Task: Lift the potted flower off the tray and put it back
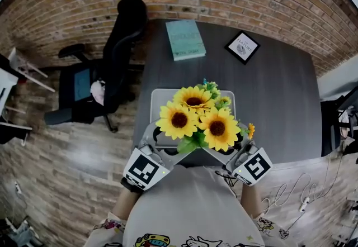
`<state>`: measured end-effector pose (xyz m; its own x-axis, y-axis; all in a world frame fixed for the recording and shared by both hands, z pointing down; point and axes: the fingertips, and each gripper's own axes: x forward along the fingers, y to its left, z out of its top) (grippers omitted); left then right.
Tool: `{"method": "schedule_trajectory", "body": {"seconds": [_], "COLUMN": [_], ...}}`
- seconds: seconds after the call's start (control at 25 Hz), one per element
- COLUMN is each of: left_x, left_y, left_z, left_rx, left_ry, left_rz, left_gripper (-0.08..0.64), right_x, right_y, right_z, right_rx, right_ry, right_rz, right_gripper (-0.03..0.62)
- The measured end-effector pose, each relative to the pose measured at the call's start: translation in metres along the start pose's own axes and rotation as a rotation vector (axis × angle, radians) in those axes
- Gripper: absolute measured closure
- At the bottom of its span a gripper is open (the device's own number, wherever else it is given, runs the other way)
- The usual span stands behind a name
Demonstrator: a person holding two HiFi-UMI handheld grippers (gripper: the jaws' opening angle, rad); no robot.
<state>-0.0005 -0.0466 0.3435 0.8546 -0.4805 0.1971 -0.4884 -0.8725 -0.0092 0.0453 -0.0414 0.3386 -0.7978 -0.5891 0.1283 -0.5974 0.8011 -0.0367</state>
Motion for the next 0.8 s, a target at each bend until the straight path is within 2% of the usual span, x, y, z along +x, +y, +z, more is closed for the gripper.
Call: {"method": "schedule_trajectory", "body": {"seconds": [0.36, 0.8], "left_x": [0.0008, 0.0013], "left_y": [-0.0008, 0.0023], "left_z": [-0.0047, -0.0027], "left_rx": [0.012, -0.010], "left_ry": [-0.004, 0.003], "left_rz": [-0.012, -0.020], "left_gripper": [0.175, 0.175], "right_x": [-0.0002, 0.0019], "right_y": [0.0009, -0.0010], "right_z": [-0.0050, -0.0029], "right_rx": [-0.001, 0.020], "right_ry": [-0.005, 0.006], "right_rz": [-0.013, -0.017], "right_gripper": [0.232, 0.232]}}
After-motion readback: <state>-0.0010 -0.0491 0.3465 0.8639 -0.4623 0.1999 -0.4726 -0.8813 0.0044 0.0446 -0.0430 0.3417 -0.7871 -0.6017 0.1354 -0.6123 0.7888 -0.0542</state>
